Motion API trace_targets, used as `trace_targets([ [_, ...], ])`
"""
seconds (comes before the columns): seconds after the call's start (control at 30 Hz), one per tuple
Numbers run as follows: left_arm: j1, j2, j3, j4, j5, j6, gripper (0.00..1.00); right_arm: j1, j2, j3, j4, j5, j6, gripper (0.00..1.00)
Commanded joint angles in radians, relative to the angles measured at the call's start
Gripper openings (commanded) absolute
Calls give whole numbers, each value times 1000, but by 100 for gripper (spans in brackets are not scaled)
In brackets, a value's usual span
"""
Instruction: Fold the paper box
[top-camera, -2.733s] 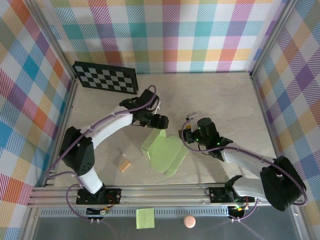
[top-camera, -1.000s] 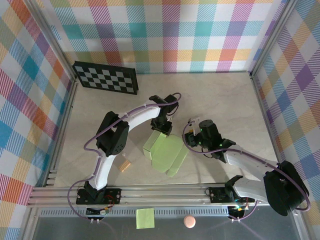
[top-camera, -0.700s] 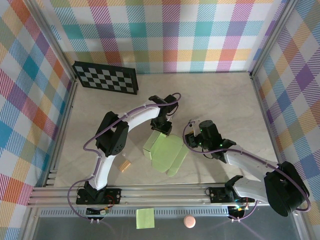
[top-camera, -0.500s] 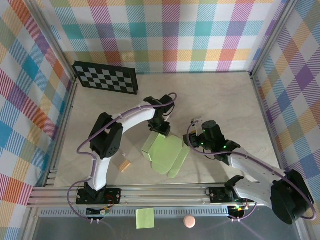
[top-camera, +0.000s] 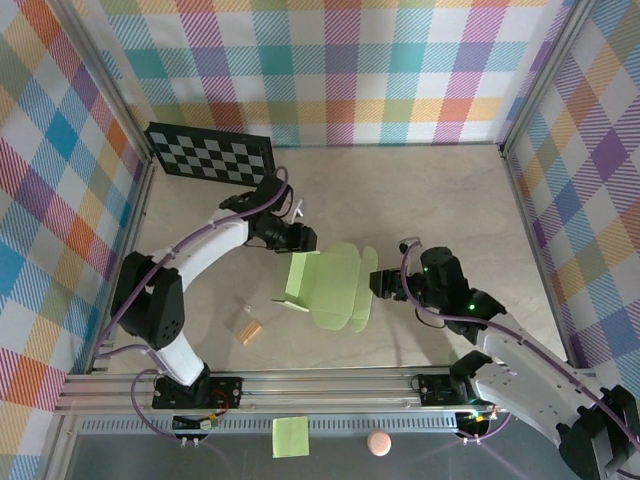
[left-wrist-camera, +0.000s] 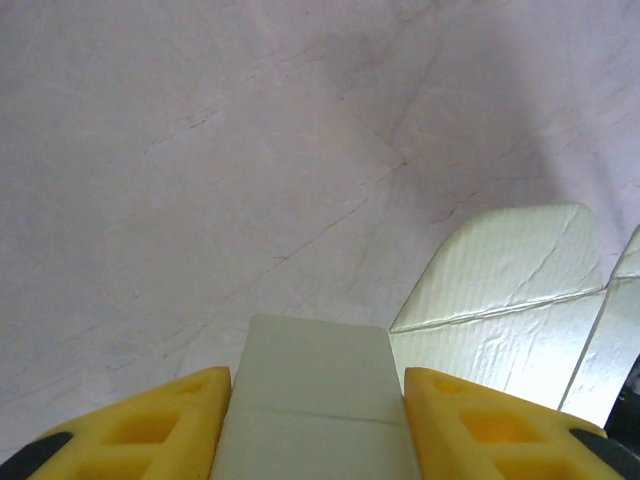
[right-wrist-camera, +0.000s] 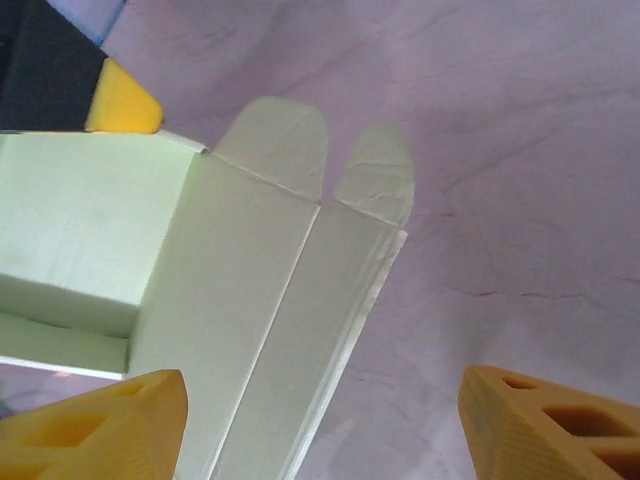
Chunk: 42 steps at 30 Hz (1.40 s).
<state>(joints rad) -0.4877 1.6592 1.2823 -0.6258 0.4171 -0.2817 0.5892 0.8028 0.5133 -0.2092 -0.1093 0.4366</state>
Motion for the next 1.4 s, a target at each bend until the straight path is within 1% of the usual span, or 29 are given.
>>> trace_targets([
  [0.0,17,-52,-41,86,104,-60,25,-3,-14,-24,44,-140,71,71],
  [0.07,23,-66,-56,101,123,-71,25,-2,-6,-25,49,-167,86,68],
  [0.23,30,-82,-78,127,139,-86,25,-3,11,-13,29,-175,93,56],
  [0.33,34,-85,-82,139,148,-95,25,-3,30,-3,14,-186,92,52],
  [0.43,35,-81,-89,154,150,-95,25,-3,50,2,2,-209,91,41],
  [0.57,38,-66,-92,148,137,-87,25,-3,59,20,-14,-201,97,22],
  [0.63,38,-58,-88,128,109,-67,25,-3,59,40,-42,-173,103,15],
  [0.77,38,-27,-68,54,14,-11,25,-3,60,83,-97,-140,87,0],
  [0.93,37,7,-51,-11,-74,37,25,-4,68,124,-142,-129,59,0],
  [1.03,23,35,-32,-69,-165,72,26,-3,68,135,-144,-131,55,0],
  [1.2,6,81,-16,-126,-257,99,27,-2,93,159,-145,-139,43,0],
  [1.3,6,81,-5,-123,-250,100,31,-2,125,191,-171,-128,14,0],
  [1.33,6,69,-5,-109,-239,97,33,-3,142,208,-189,-123,-8,0],
  [1.37,8,54,-7,-93,-230,93,38,-3,162,229,-213,-118,-35,0],
])
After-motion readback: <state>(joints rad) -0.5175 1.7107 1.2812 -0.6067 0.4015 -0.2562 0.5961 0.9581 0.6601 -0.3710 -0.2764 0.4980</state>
